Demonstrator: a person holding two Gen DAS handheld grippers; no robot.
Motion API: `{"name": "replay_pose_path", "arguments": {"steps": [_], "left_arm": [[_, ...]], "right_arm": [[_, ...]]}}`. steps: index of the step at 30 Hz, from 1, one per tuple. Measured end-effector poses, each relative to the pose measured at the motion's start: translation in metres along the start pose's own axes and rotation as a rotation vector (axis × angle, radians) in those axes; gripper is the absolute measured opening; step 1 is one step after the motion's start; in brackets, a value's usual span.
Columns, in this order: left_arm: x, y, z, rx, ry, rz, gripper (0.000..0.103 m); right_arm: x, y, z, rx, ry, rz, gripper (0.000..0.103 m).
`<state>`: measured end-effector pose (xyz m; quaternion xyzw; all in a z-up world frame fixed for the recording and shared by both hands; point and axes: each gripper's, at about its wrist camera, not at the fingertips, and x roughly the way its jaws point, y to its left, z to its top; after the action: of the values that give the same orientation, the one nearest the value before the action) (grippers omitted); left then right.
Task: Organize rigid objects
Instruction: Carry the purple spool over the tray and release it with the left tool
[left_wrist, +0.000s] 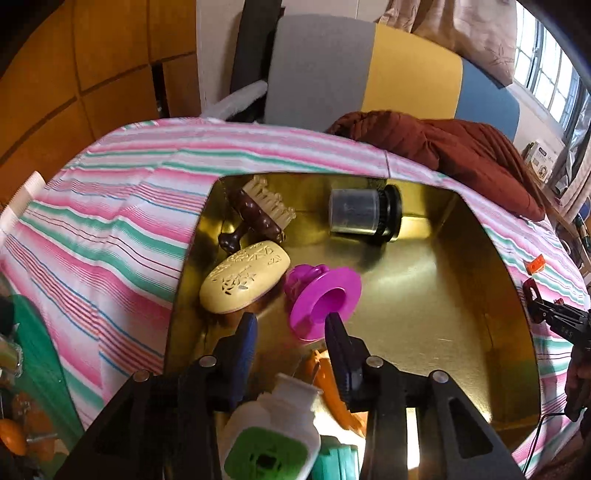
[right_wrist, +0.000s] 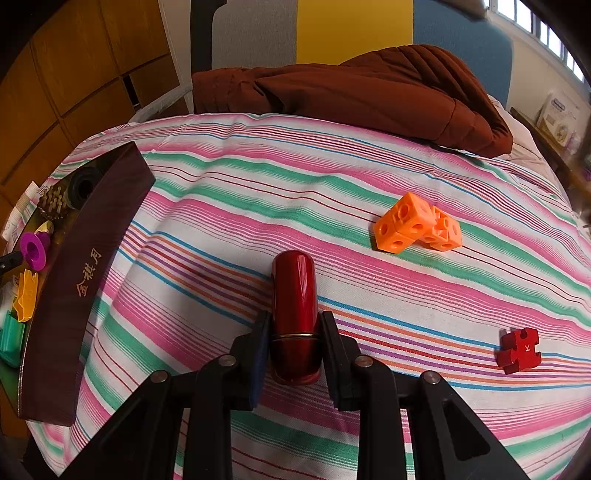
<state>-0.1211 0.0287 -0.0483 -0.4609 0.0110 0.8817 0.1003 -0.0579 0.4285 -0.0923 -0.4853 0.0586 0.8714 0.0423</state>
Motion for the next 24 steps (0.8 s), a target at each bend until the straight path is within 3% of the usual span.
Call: {"name": "replay_pose_path", "arguments": {"steps": [11, 24], "left_arm": [[-0.055, -0.018, -0.016, 0.051, -0.126, 0.064, 0.038], [-0.085, -0.024, -0.034, 0.091, -0.168, 0.036, 0.038]], "right_arm": [[0.000, 0.002, -0.002, -0.008, -0.004, -0.011, 0.027], [-0.007, 0.022, -0.011, 0.022, 0.024, -0.071, 0.026]]}}
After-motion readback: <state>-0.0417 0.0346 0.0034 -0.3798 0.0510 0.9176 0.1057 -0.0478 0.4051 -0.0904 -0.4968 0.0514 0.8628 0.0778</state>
